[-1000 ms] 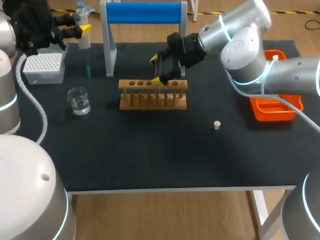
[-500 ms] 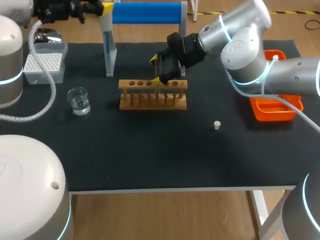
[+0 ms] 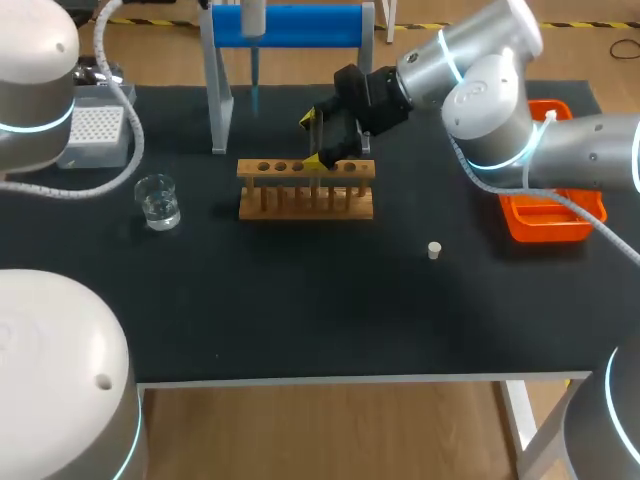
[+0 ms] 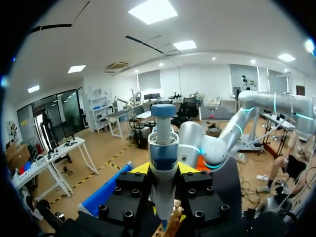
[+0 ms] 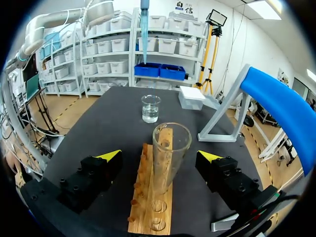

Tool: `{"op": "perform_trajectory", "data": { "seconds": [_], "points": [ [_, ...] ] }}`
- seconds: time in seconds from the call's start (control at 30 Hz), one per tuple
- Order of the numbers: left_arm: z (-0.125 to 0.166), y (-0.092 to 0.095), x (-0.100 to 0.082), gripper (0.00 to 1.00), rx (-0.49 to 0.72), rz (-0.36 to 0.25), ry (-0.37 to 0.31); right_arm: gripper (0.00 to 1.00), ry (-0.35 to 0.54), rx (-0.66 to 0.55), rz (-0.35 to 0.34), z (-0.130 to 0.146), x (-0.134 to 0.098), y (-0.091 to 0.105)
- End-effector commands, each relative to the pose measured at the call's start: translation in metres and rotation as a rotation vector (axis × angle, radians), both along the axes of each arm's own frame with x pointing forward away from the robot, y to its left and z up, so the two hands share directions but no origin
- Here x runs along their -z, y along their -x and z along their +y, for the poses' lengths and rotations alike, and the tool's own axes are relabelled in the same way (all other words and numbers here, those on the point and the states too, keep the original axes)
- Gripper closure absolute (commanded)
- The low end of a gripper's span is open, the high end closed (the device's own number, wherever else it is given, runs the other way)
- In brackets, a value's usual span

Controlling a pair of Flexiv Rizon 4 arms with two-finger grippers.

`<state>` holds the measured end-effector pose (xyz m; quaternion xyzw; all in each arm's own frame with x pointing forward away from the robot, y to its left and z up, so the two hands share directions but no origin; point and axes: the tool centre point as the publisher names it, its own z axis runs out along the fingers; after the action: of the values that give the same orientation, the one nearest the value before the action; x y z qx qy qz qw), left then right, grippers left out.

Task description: Invert the test tube, pick up the pipette, mount the tip to pipette, aspirate from beaker and dispense into the tube, eject the tip, return the pipette, and cap with the stopper.

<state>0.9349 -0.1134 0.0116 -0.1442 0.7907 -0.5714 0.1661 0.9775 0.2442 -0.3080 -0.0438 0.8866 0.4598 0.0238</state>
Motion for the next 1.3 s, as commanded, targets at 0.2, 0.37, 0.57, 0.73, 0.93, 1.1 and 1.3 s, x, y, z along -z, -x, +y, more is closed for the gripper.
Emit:
{"op": "perform_trajectory", "data": {
  "seconds": [0.2, 0.37, 0.57, 0.73, 0.93, 1.1, 1.3],
  "points": [
    [-0.030, 0.001, -0.012, 1.00, 0.026, 0.004, 0.037, 0.00, 0.004, -0.003, 0.003, -0.001, -0.001, 0.000],
    [-0.048, 0.005, -0.013, 1.00, 0.049, 0.021, 0.052, 0.00, 0.004, -0.003, 0.003, -0.001, -0.001, 0.000],
    [-0.056, 0.006, -0.012, 1.00, 0.064, 0.032, 0.049, 0.00, 0.004, -0.003, 0.003, -0.001, -0.001, 0.000],
    [-0.056, 0.006, -0.012, 1.00, 0.064, 0.032, 0.049, 0.00, 0.004, -0.003, 0.003, -0.001, -0.001, 0.000],
    [-0.056, 0.006, -0.012, 1.00, 0.064, 0.032, 0.049, 0.00, 0.004, -0.003, 0.003, -0.001, -0.001, 0.000],
    [-0.056, 0.006, -0.012, 1.00, 0.064, 0.032, 0.049, 0.00, 0.004, -0.003, 0.003, -0.001, -0.001, 0.000],
    [-0.056, 0.006, -0.012, 1.00, 0.064, 0.032, 0.049, 0.00, 0.004, -0.003, 0.003, -0.001, -0.001, 0.000]
  ]
}}
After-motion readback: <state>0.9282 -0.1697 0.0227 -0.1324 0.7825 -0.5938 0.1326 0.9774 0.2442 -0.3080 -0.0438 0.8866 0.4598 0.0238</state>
